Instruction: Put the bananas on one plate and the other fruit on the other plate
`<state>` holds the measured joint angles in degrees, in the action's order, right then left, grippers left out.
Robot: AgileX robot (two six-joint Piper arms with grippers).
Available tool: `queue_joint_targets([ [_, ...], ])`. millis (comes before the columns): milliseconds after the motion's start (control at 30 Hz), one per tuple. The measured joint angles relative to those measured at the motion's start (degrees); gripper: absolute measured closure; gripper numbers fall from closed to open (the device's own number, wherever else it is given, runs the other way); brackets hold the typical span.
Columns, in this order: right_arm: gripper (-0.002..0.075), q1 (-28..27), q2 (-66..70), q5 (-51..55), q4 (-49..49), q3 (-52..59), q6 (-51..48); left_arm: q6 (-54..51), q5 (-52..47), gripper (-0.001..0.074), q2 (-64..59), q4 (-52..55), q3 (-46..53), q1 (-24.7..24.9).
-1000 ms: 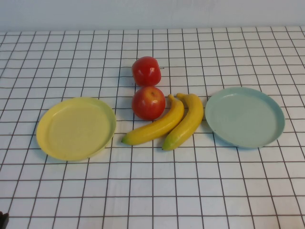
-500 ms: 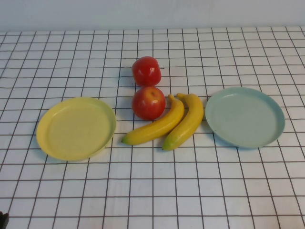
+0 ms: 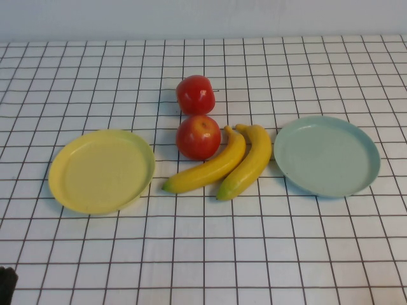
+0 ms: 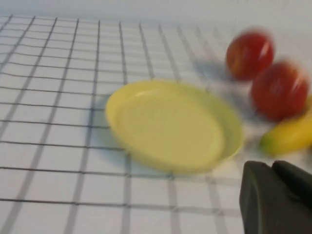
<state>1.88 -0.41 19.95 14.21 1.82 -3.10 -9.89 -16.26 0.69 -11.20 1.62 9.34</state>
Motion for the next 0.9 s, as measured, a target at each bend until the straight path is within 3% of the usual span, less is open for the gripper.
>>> queue_joint_targets([
  [167,0.0515,0.0,0.0,0.0,0.0,0.0,0.0,12.1,12.7,0.0734,0.0,-28.3,0.0,0.0],
  [267,0.0515,0.0,0.0,0.0,0.0,0.0,0.0,13.8,18.9,0.0734,0.0,-37.7,0.0,0.0],
  [600,0.0515,0.0,0.0,0.0,0.0,0.0,0.0,12.1,29.5,0.0734,0.0,-44.5,0.0,0.0],
  [700,0.0515,0.0,0.0,0.0,0.0,0.0,0.0,10.5,25.8,0.0734,0.0,-43.8,-2.1,0.0],
  [900,0.0515,0.0,0.0,0.0,0.0,0.0,0.0,-7.3,12.4,0.0734,-5.9,-37.9,-16.3,0.0],
])
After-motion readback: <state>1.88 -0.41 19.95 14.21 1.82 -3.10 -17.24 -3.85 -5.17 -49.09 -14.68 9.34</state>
